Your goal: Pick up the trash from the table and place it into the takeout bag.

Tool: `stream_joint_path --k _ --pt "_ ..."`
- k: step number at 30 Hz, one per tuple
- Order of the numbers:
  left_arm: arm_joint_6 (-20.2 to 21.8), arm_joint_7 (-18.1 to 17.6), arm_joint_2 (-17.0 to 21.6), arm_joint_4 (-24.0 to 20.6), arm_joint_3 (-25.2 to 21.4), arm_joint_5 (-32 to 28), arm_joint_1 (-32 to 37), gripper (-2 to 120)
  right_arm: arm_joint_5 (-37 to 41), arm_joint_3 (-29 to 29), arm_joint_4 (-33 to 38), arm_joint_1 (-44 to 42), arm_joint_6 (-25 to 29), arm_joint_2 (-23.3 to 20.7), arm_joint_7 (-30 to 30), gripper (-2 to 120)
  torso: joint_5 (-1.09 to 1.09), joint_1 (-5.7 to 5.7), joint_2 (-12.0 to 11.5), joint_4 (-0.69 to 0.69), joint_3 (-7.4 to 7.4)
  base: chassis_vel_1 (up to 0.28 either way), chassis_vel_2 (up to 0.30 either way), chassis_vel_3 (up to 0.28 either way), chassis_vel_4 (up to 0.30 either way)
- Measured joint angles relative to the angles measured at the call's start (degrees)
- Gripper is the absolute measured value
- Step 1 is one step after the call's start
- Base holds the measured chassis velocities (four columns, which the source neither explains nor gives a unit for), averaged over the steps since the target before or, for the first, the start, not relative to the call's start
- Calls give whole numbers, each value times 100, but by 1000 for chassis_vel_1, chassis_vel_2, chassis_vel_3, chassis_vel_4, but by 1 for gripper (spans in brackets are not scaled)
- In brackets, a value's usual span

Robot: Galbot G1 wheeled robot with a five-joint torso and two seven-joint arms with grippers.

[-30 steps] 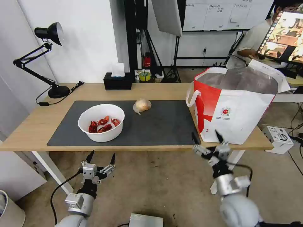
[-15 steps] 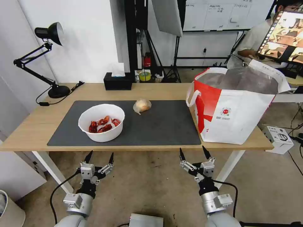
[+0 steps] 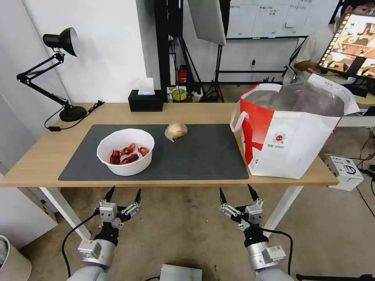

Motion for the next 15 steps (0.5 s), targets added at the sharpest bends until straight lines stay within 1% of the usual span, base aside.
stream_joint_path --k 5,7,8,10,11,12,13,14,15 --pt "-57 22 -71 -2 -38 28 44 100 163 -99 -79 214 -64 -157 1 100 0 0 0 0 0 0 0 0 0" --pt "-104 48 -135 -4 -74 85 83 100 339 -177 -171 518 -161 -322 16 100 0 0 0 -1 0 0 0 0 0" --pt "-104 48 -135 -4 -74 85 83 100 339 -177 -171 518 -161 -322 16 100 0 0 0 -1 0 0 0 0 0" --pt "-145 113 -217 -13 -125 134 131 100 565 -285 -317 956 -256 -491 45 100 1 1 0 0 1 0 0 0 0" --pt "-145 113 -217 -13 -125 134 131 100 565 -285 -317 956 -256 -491 45 100 1 1 0 0 1 0 0 0 0" --pt "-162 127 -264 -20 -153 161 157 100 706 -362 -411 1227 -313 -583 75 100 0 1 0 0 1 0 0 0 0" --pt "-172 133 -294 -23 -165 182 171 100 805 -424 -481 1406 -354 -646 101 100 1 1 0 0 1 0 0 0 0" --pt "-172 133 -294 -23 -165 182 171 100 805 -424 -481 1406 -354 -646 101 100 1 1 0 0 1 0 0 0 0" --pt "-194 136 -342 -26 -180 221 195 100 950 -534 -598 1674 -403 -734 137 100 1 1 0 0 1 0 0 0 0"
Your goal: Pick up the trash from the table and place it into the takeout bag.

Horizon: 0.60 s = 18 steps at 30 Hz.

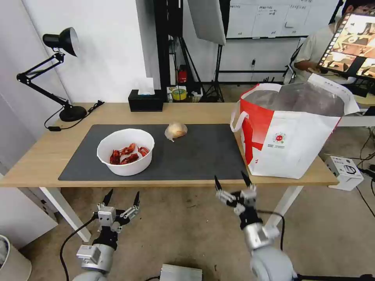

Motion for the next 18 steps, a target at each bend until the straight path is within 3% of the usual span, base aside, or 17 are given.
stream_joint_path --k 8,15,18 --pt "-193 0 -293 -69 -17 223 240 100 589 -748 -1076 1837 -206 -167 93 100 -2 0 0 0 0 0 0 0 0" --pt "-314 2 -396 -127 -125 300 422 100 740 -1422 -2584 3347 -217 148 -50 100 0 0 -1 0 0 0 0 0 0" --pt "-320 7 -401 -150 -125 319 446 100 743 -1502 -2811 3582 -216 223 -80 100 -2 0 0 0 0 0 0 0 0"
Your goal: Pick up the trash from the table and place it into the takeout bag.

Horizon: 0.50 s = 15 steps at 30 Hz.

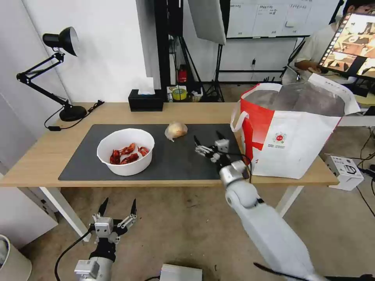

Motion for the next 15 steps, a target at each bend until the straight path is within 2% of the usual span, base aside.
stream_joint_path --k 2,5,6,9,15 --pt "-5 0 -5 -20 3 13 17 100 0 -61 -214 198 2 64 -22 100 0 0 0 1 0 0 0 0 0" --pt "-5 6 -10 -86 52 89 43 100 -5 -193 -1210 951 48 428 -99 100 0 0 0 0 0 0 0 0 0" --pt "-5 6 -10 -86 52 89 43 100 -5 -193 -1210 951 48 428 -99 100 0 0 0 0 0 0 0 0 0" --pt "-5 7 -10 -119 85 132 53 100 20 -289 -1859 1394 131 712 -189 100 0 0 0 -1 0 0 0 0 0" --pt "-4 8 -10 -170 122 201 98 100 325 -483 -2333 1762 81 1020 -226 100 0 0 0 0 0 0 0 0 0"
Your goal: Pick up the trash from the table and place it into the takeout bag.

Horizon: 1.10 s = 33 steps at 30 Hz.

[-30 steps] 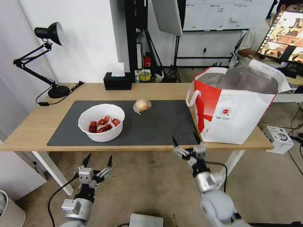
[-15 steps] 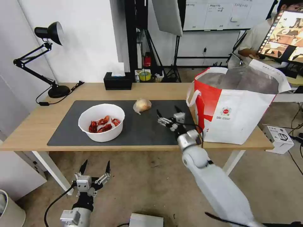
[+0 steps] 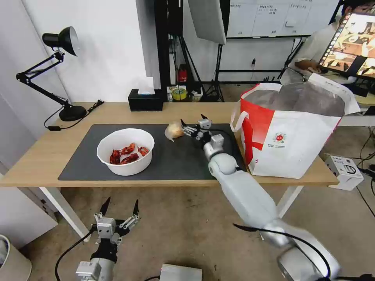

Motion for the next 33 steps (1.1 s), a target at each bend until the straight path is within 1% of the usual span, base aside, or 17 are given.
stream_joint_path --k 2,3,6,7,9,10,13,14,16,18,20,22,24,33 --pt "2 4 0 -14 21 25 20 100 34 -39 -284 167 -51 216 -13 100 0 -1 0 0 0 0 0 0 0" --pt "2 4 0 -14 21 25 20 100 34 -39 -284 167 -51 216 -13 100 0 -1 0 0 0 0 0 0 0" --pt "3 5 1 -12 25 46 26 100 152 -62 -674 396 -205 490 -7 100 0 -1 0 0 0 0 0 0 0" --pt "3 5 1 -12 25 46 26 100 152 -62 -674 396 -205 490 -7 100 0 -1 0 0 0 0 0 0 0" --pt "3 10 2 -3 27 52 26 100 186 -90 -981 607 -317 622 65 100 1 -1 0 2 0 0 0 0 0" --pt "3 10 2 -3 27 52 26 100 186 -90 -981 607 -317 622 65 100 1 -1 0 2 0 0 0 0 0" --pt "6 11 3 17 33 57 18 100 190 -142 -1262 882 -640 643 203 100 1 -1 1 -1 0 0 0 0 0" --pt "6 11 3 17 33 57 18 100 190 -142 -1262 882 -640 643 203 100 1 -1 1 -1 0 0 0 0 0" --pt "6 16 4 39 41 64 14 100 212 -197 -1361 991 -919 641 259 100 1 0 1 -1 0 0 0 0 0" --pt "6 16 4 51 48 69 9 100 221 -232 -1391 1013 -1018 638 264 100 1 -1 1 0 0 0 0 0 0" --pt "9 17 4 59 74 89 -4 100 248 -319 -1441 1031 -1267 634 257 100 1 -1 1 0 0 0 0 0 0" --pt "11 17 4 60 83 96 -8 100 262 -338 -1458 1034 -1303 634 243 100 1 -1 1 0 0 0 0 0 0" --pt "16 19 4 65 108 118 -14 100 324 -447 -1502 1037 -1466 633 176 100 2 -1 1 0 0 0 0 0 0" --pt "15 21 5 101 109 150 7 100 329 -523 -1718 1046 -1508 631 18 100 2 -1 1 0 -1 0 0 0 0"
